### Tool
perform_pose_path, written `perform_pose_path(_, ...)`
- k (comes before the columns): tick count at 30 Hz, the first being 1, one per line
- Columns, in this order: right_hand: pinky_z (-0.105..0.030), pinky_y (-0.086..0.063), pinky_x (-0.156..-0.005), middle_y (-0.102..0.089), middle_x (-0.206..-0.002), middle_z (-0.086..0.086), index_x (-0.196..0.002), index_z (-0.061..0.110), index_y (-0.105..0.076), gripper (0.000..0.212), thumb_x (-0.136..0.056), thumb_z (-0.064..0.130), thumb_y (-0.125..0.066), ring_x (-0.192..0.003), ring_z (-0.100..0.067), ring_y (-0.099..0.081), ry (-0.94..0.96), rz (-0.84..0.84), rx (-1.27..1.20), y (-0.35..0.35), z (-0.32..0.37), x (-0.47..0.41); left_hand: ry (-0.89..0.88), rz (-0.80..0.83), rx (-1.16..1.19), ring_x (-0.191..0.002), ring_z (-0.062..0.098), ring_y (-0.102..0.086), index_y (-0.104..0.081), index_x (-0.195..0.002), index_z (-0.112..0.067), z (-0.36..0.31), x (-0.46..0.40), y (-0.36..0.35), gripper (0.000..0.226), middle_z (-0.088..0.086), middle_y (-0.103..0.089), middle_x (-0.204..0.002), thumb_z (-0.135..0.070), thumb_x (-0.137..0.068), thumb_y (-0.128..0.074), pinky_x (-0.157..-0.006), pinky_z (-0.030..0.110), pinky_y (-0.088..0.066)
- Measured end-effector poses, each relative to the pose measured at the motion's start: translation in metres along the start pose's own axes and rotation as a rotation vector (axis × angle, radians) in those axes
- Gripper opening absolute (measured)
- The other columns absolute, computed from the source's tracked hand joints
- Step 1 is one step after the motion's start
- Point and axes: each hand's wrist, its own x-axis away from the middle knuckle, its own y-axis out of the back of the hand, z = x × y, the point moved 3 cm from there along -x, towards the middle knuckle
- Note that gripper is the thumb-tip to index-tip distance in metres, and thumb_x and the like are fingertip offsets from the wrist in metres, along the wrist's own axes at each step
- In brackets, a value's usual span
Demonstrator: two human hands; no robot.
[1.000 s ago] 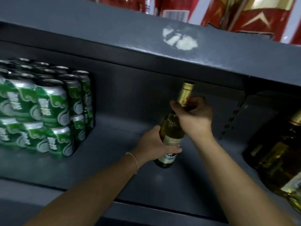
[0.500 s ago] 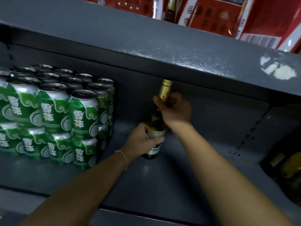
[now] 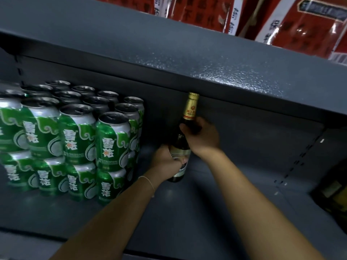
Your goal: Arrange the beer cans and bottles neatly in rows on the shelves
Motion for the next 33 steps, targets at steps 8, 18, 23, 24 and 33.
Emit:
perform_pose_path(8, -0.032, -0.05, -0.087, -0.069, -0.115, -0.005, -0.112, 0.018, -0.064, 0.035, -0.091, 0.045, -0.064, -0.108, -0.027, -0.064, 0.012, -0.07, -0.009, -0.014, -0.003, 0.004, -0.091, 0.021, -0.041, -0.107, 0.019, -0.061, -0.056, -0.118, -0.016, 0.002, 0.001, 0.003, 0.041, 0.0, -0.065, -0.114, -0.023, -0.081, -0.071, -0.093, 0.035, -0.049)
perform_pose_path(18, -0.028, -0.051, -0.086, -0.071, -0.108, 0.001, -0.109, 0.023, -0.068, 0.029, -0.09, 0.044, -0.065, -0.102, -0.019, -0.065, -0.004, -0.147, -0.115, -0.022, -0.01, 0.008, -0.134, -0.063, -0.094, -0.107, 0.025, -0.058, -0.054, -0.117, -0.009, 0.009, 0.004, 0.001, 0.04, 0.011, -0.056, -0.116, -0.022, -0.083, -0.069, -0.091, 0.034, -0.049)
perform_pose_path(23, -0.035, -0.057, -0.087, -0.073, -0.103, 0.006, -0.114, 0.023, -0.068, 0.026, -0.09, 0.032, -0.067, -0.096, -0.011, -0.069, -0.036, -0.107, -0.28, -0.029, -0.02, 0.011, -0.14, -0.086, -0.103, -0.113, 0.029, -0.053, -0.052, -0.124, -0.006, 0.005, 0.009, 0.0, 0.042, 0.016, -0.051, -0.119, -0.014, -0.084, -0.062, -0.097, 0.037, -0.045)
perform_pose_path(24, -0.033, -0.056, -0.089, -0.072, -0.106, 0.006, -0.118, 0.022, -0.067, 0.029, -0.09, 0.029, -0.067, -0.098, -0.011, -0.068, -0.027, -0.096, -0.291, -0.029, -0.021, 0.012, -0.147, -0.095, -0.107, -0.112, 0.031, -0.053, -0.052, -0.123, -0.005, 0.005, 0.008, 0.0, 0.042, 0.017, -0.052, -0.119, -0.012, -0.083, -0.061, -0.097, 0.039, -0.046)
perform_pose_path(33, -0.037, -0.054, -0.095, -0.071, -0.11, 0.008, -0.124, 0.021, -0.064, 0.034, -0.09, 0.024, -0.069, -0.102, -0.01, -0.068, -0.031, -0.07, -0.35, -0.03, -0.026, 0.015, -0.171, -0.108, -0.108, -0.111, 0.032, -0.055, -0.053, -0.121, -0.005, 0.006, 0.009, -0.001, 0.04, 0.017, -0.056, -0.117, -0.014, -0.082, -0.059, -0.095, 0.043, -0.047)
